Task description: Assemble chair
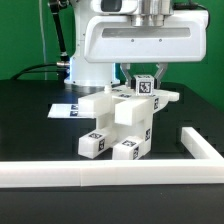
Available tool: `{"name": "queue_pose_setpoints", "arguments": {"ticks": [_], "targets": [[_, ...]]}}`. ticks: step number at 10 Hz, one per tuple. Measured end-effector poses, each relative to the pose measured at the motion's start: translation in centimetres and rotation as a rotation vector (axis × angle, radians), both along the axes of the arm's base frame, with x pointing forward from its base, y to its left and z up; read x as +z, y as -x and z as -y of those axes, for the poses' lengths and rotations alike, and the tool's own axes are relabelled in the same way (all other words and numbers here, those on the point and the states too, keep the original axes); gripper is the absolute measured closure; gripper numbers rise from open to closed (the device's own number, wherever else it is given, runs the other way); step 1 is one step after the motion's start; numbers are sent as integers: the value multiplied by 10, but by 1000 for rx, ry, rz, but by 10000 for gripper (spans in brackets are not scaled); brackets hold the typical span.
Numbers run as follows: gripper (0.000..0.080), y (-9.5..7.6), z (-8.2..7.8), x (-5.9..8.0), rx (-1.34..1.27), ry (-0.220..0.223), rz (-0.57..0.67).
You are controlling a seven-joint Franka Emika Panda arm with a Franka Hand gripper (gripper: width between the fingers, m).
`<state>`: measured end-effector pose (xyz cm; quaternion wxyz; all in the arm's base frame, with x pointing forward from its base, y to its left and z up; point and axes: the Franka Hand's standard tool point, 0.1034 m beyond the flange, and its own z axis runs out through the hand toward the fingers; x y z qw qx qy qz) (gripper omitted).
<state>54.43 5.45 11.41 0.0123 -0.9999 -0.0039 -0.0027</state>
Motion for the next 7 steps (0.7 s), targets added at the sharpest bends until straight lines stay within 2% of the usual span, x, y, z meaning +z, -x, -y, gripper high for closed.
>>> {"name": "queue_pose_setpoints", "arguments": {"ticks": [4, 7], "targets": [[528, 0, 0, 0, -27, 0, -1], [528, 0, 0, 0, -220, -2, -5]]}}
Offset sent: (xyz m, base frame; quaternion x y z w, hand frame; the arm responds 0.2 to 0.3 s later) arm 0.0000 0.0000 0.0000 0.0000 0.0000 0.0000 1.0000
